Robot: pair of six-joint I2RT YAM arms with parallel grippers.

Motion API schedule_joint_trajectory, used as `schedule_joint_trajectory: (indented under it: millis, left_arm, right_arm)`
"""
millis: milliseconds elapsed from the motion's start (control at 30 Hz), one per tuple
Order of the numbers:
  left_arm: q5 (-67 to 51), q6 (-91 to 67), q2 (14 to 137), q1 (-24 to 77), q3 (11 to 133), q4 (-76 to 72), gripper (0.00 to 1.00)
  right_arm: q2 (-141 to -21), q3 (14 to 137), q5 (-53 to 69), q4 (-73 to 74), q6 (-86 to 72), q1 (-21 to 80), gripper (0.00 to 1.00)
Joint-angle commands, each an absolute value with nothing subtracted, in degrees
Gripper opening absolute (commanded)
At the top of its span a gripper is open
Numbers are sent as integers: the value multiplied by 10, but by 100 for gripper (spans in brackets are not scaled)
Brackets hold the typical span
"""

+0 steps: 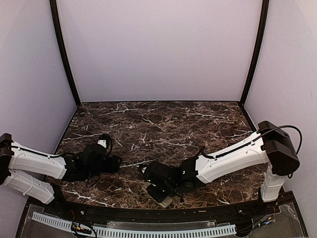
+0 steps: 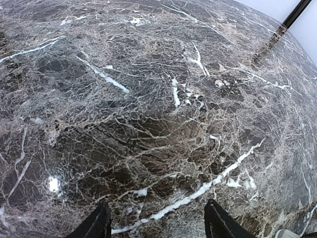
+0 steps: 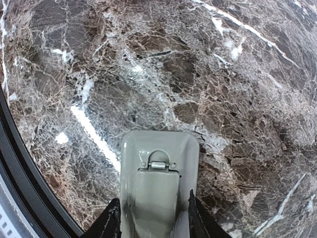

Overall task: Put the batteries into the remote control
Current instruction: Load the battery cover onto the remote control without the battery cover, then press the battery cover on the remote control.

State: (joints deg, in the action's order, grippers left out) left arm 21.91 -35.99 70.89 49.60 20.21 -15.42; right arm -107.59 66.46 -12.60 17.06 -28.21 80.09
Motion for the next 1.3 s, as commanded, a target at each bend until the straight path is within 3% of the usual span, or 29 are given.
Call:
schedule_joint_trajectory:
  millis: [0,133,300,333,400,533,967,1267]
  left_arm:
    - [224,-348,709,492,208,-158,64]
    - [223,-347,706,493,208,-159,64]
    - [221,-343,700,493,205,-160,65]
    - [221,-343,698,492,205,-160,65]
    - [221,-343,695,492,203,-160,65]
    - [222,-345,692,492,200,-161,65]
    - [227,-347,683,492,192,-160,65]
    - [229,-344,690,492,191,-163,65]
  right_arm:
    - [-1078,691,-123,195,-264,807,48]
    - [-1053,700,-118,206,-245,807,59]
    - [-1022,713,-117,233,-232,807,58]
    - [-1016,714,-113,233,-230,806,50]
    - [-1001,707,-86,215,-224,803,1]
    - [-1000,685,-20,167,-244,785,0]
    - [-1024,705,-40,176,-245,770,0]
    - [-1116,649,19,149,-280,750,0]
